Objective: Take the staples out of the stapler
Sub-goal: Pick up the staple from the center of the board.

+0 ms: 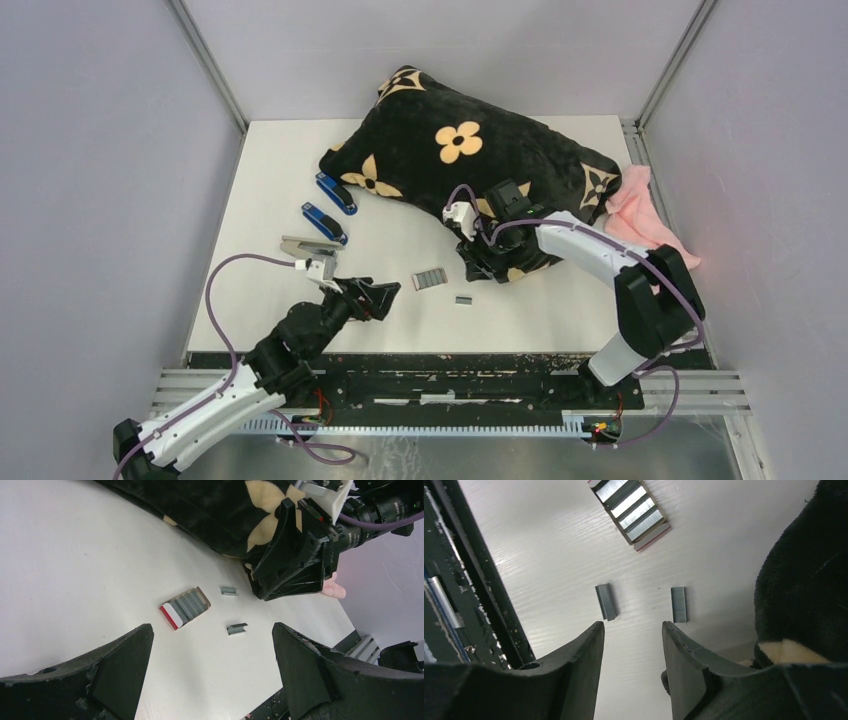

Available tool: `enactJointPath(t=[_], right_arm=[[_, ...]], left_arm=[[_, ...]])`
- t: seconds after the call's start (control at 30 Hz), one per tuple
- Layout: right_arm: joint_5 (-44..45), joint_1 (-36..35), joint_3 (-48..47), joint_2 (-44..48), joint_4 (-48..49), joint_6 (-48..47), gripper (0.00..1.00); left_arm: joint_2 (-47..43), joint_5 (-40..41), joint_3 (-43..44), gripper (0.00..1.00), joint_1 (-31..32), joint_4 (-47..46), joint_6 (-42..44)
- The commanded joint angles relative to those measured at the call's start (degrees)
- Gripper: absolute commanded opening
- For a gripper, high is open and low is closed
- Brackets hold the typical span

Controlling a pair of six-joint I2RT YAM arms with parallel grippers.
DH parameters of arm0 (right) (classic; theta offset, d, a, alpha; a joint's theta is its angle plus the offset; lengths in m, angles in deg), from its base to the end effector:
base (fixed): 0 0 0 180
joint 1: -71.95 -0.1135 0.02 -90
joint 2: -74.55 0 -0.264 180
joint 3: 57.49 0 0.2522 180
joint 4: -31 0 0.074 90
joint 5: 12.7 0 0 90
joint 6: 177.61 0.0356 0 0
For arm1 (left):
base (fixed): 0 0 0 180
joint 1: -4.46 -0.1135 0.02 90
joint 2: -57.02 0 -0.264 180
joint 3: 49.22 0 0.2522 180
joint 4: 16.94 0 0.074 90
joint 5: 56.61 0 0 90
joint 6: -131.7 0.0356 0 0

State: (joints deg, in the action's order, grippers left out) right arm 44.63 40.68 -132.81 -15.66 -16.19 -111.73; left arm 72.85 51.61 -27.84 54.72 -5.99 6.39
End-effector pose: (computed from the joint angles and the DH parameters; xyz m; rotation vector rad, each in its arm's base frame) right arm 0.2579 0.1791 0.2208 -1.3676 2.2003 0.7959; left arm 0.0881 -0.0885 0.1998 -0.0250 1.7341 -0.8587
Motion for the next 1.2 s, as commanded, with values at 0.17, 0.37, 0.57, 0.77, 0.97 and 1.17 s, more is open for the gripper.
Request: enactJointPath(t=[0.17,0.37,0.57,0.77,0.97,1.17], right_arm=[[15.86,-4.39,-8.18,-8.04,-1.60,1.02,0.49],[18.60,-5.32,-8.81,-10.58,-2.77,-0.16,0.49],[21.38,-6.06,-9.39,-12.94,-3.56,-0.55,0.49],[22.75,-6.16,-9.65,-13.91,-3.81,-0.44,0.45],[22.67,-6.48,-9.84,-14.91,-4.14,-0.66,0.42],[22.84,-6.94,-10.02,-16.13,-4.42,-0.96,0.38]], left_arm=[[0.18,2.34,-1.37,0.95,0.07,-0.32,-2.16],[3.47,1.62,-1.35,0.95,0.05,-2.18,-1.78],[2.93,1.34,-1.28,0.95,0.06,-1.25,-1.60],[0.86,1.39,-1.86,0.95,0.06,-0.33,-1.90],[-0.04,1.06,-2.04,0.95,0.09,0.47,-2.52],[-0.84,0.90,-2.08,0.95,0.10,0.96,-2.92]])
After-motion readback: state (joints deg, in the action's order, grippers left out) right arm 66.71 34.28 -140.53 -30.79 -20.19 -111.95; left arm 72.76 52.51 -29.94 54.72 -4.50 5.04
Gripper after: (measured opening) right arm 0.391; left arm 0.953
